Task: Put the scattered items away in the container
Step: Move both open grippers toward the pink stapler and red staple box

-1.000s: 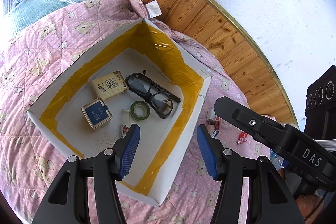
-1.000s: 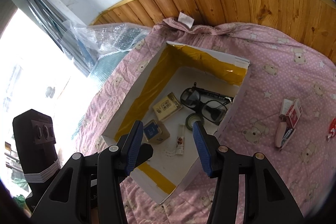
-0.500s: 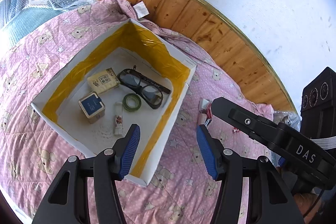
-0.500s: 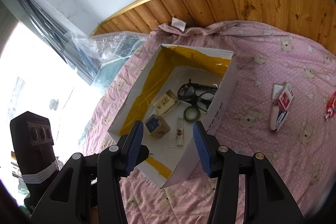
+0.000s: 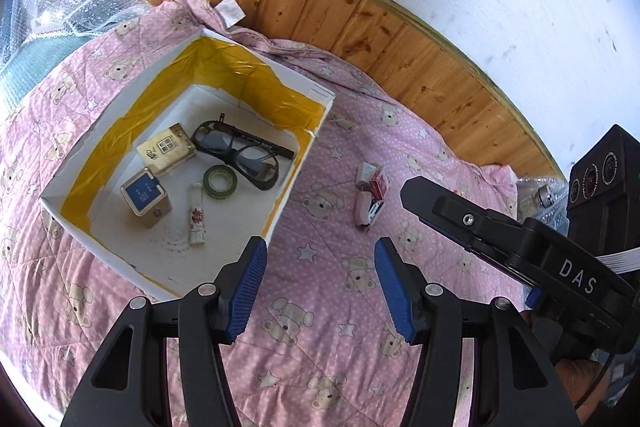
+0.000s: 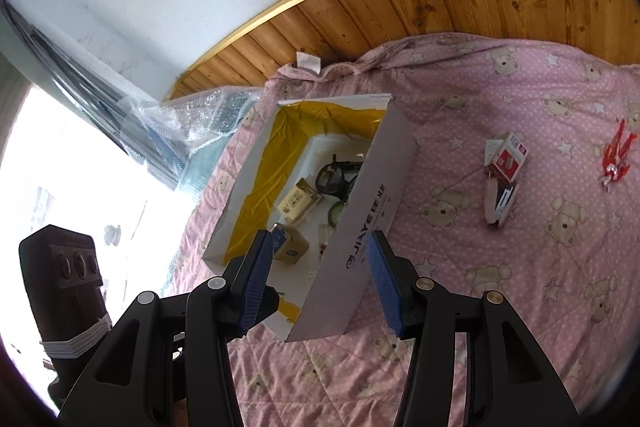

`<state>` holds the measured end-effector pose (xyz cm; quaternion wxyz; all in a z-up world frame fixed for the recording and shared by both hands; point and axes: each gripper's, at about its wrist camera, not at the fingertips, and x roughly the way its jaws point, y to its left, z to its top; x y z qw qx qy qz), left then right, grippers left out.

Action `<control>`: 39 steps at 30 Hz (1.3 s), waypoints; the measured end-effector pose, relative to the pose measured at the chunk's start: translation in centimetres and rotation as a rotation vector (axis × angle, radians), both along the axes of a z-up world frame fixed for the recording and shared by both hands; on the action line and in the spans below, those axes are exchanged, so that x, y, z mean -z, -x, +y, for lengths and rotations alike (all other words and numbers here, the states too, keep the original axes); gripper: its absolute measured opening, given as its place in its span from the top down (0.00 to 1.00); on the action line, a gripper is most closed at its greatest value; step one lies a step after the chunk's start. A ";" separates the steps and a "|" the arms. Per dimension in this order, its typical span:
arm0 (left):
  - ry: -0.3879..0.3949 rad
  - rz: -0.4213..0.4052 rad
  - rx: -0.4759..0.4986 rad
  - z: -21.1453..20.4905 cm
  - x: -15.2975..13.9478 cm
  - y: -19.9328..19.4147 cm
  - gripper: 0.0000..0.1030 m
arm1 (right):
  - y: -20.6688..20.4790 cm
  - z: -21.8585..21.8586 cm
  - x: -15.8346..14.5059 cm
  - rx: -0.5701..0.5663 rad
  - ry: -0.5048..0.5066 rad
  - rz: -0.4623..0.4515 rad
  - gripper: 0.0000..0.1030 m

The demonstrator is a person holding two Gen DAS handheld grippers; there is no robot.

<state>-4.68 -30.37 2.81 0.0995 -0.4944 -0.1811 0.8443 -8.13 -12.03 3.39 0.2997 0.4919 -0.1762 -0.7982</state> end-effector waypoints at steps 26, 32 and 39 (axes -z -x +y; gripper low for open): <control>0.027 -0.061 0.120 6.6 2.5 3.5 0.44 | 2.0 7.7 4.0 0.161 0.023 -0.087 0.48; 0.029 -0.080 0.138 7.6 3.6 4.5 0.44 | 2.7 8.6 5.4 0.181 0.021 -0.112 0.48; 0.029 -0.107 0.156 9.0 5.0 5.7 0.44 | 3.8 10.2 6.7 0.216 0.018 -0.138 0.48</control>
